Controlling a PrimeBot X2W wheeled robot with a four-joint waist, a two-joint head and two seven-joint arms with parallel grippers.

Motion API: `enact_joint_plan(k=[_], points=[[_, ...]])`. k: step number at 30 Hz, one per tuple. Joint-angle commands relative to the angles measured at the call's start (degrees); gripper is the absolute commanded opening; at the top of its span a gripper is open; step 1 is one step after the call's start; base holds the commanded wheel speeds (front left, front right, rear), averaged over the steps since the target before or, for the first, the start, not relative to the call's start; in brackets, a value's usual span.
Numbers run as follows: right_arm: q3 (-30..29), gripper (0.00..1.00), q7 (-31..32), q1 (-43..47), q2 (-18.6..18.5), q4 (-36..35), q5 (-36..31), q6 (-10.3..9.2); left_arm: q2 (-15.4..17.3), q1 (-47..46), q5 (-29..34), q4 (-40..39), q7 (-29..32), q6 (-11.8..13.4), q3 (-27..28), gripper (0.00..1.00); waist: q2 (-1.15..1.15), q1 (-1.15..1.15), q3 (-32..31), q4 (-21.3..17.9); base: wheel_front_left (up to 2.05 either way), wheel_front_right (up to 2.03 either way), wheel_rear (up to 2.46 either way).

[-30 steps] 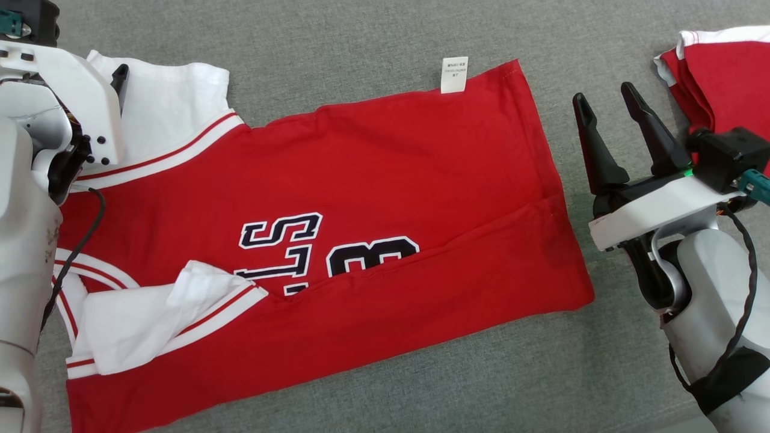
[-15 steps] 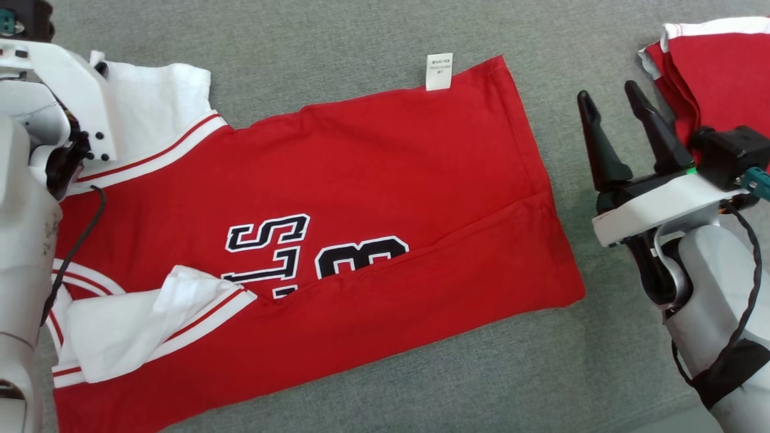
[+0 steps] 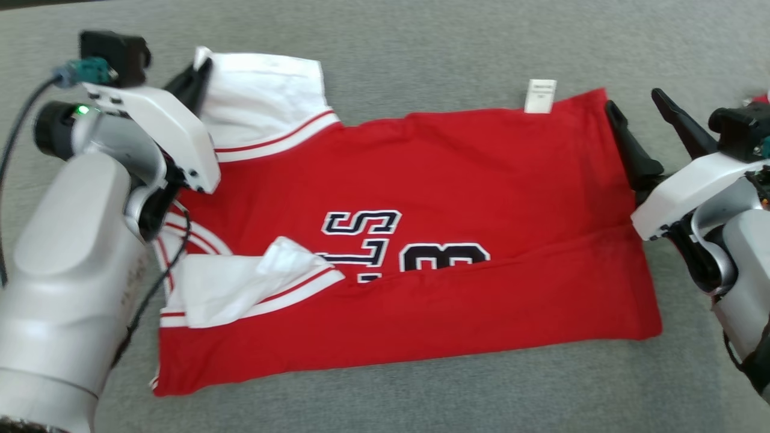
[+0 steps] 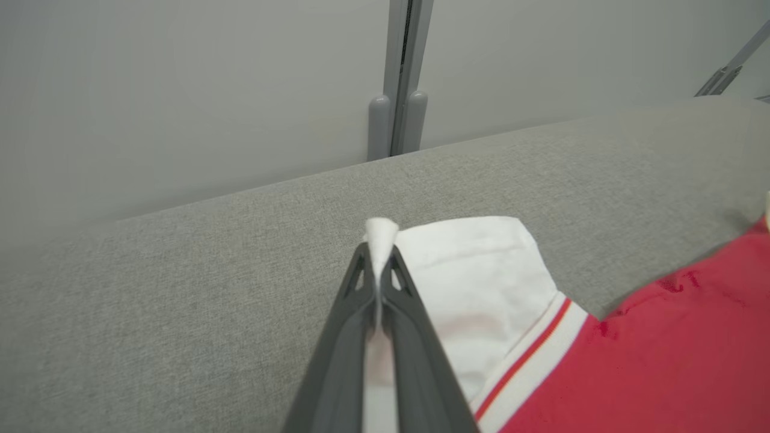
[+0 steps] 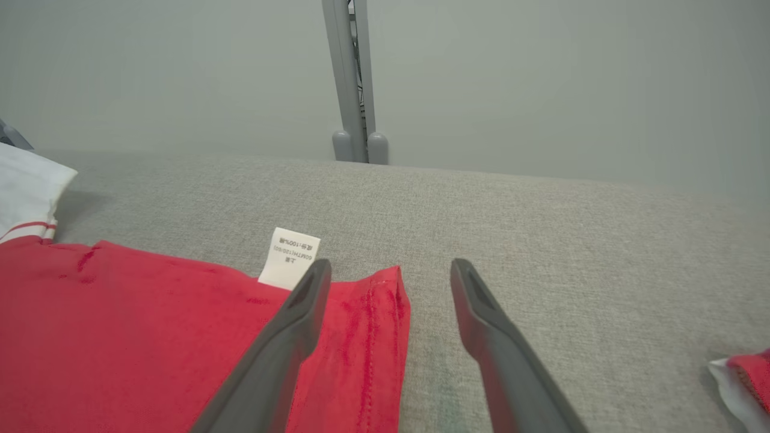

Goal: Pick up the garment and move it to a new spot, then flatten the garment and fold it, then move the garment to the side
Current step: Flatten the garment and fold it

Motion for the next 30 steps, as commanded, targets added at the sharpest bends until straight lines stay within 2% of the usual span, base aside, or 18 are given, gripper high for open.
enact_joint_plan(k=[1, 8, 12, 24, 25, 26, 27, 30], points=[[0.5, 1.00, 1.6, -0.7, -1.1, 1.4, 0.7, -0.03, -0.3, 2.2, -0.7, -1.5, -1.2, -0.1, -0.6, 0.00, 0.00, 0.00, -2.0, 3.9, 0.00, 0.00, 0.00], [1.8, 1.00, 5.9, -2.0, -3.3, 6.1, 3.1, -0.03, -1.4, 8.4, -2.6, -7.5, -4.8, -0.1, -1.8, 0.00, 0.00, 0.00, -2.8, 8.0, 0.00, 0.00, 0.00], [3.1, 1.00, 7.0, -3.4, -5.6, 10.1, 2.6, -0.03, -2.3, 11.5, -3.6, -11.4, -4.8, 0.3, -2.0, 0.00, 0.00, 0.00, -2.5, 10.3, 0.00, 0.00, 0.00], [5.4, 1.00, 7.2, -7.0, -6.3, 17.1, 5.1, -0.03, -1.3, 12.8, -4.0, -17.2, -3.6, 1.8, -2.4, 0.00, 0.00, 0.00, -0.7, 11.5, 0.00, 0.00, 0.00], [5.7, 0.47, 7.2, -7.2, -6.1, 17.2, 5.6, -0.03, -1.1, 12.8, -4.0, -17.4, -3.5, 1.9, -2.4, 0.00, 0.00, 0.00, -0.6, 11.5, 0.00, 0.00, 0.00], [5.8, 0.06, 6.8, -7.3, -6.0, 17.1, 6.3, -0.03, -1.0, 12.7, -4.0, -17.5, -3.5, 2.0, -2.3, 0.00, 0.00, 0.00, -0.5, 11.4, 0.00, 0.00, 0.00], [6.0, 0.00, 6.8, -7.5, -6.1, 17.0, 6.9, -0.03, -0.9, 12.6, -4.1, -17.6, -3.5, 2.0, -2.2, 0.00, 0.00, 0.00, -0.3, 11.4, 0.00, 0.00, 0.00], [7.4, 0.00, 5.6, -8.3, -7.0, 16.7, 7.4, -0.03, -0.5, 11.8, -3.8, -17.4, -4.2, 2.7, -1.7, 0.00, 0.00, 0.00, 0.0, 11.1, 0.00, 0.00, 0.00]])
